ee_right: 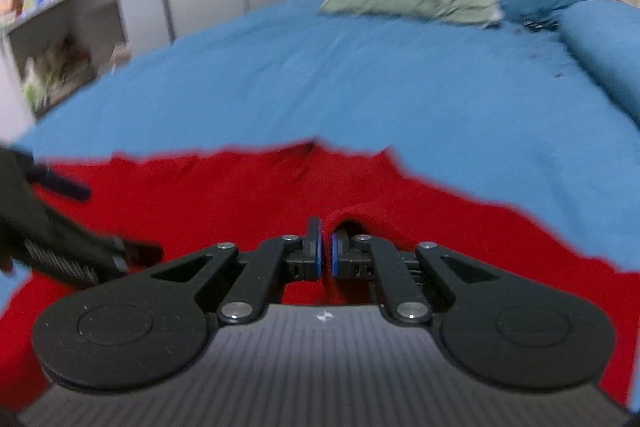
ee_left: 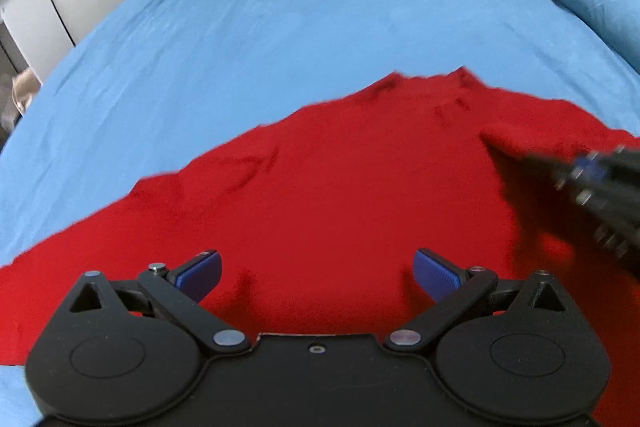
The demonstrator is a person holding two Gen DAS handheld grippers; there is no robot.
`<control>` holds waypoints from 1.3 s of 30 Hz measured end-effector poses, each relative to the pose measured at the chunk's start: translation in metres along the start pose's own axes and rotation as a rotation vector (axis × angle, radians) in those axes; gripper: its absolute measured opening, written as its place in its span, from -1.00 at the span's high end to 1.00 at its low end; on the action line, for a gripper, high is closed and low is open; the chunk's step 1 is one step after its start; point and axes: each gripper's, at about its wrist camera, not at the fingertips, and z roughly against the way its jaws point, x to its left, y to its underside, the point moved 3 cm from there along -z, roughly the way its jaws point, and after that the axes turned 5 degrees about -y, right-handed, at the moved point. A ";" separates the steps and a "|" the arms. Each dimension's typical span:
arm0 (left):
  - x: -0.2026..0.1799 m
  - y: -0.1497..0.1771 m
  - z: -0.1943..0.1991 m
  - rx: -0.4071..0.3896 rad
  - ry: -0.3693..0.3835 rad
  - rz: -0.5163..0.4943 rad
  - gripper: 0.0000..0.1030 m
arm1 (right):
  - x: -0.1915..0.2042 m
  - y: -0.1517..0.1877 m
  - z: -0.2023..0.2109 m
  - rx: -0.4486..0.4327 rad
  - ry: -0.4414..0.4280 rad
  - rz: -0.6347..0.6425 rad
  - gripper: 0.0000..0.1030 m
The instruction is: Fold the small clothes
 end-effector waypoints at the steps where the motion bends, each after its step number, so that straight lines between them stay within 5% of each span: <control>1: 0.006 0.003 -0.001 -0.001 0.009 0.005 -1.00 | 0.008 0.006 -0.006 0.014 -0.005 0.008 0.62; 7: 0.011 0.008 -0.002 -0.039 0.038 0.006 -1.00 | 0.023 0.029 -0.019 0.083 -0.034 0.009 0.42; 11: -0.003 -0.004 0.006 -0.085 0.072 -0.033 -1.00 | 0.006 0.020 0.003 0.049 -0.027 -0.038 -0.56; 18: -0.065 -0.042 0.029 -0.227 0.118 -0.236 -1.00 | -0.057 0.002 0.077 -0.014 0.106 -0.106 -0.91; 22: -0.108 -0.040 0.016 -0.199 0.177 -0.349 -0.99 | -0.090 0.004 0.103 -0.001 0.184 -0.142 -0.95; 27: -0.152 -0.021 -0.001 -0.197 0.188 -0.486 -0.58 | -0.109 0.034 0.110 0.055 0.254 -0.186 -0.95; 34: -0.167 -0.018 -0.012 -0.213 0.190 -0.517 0.06 | -0.115 0.071 0.119 0.106 0.295 -0.268 -0.95; 37: -0.170 -0.020 -0.013 -0.207 0.193 -0.517 0.46 | -0.114 0.081 0.123 0.136 0.324 -0.294 -0.95; 38: -0.170 -0.022 -0.013 -0.208 0.188 -0.513 0.83 | -0.114 0.085 0.126 0.151 0.345 -0.301 -0.95; 39: -0.169 -0.023 -0.012 -0.206 0.186 -0.503 0.88 | -0.115 0.091 0.129 0.167 0.368 -0.311 -0.95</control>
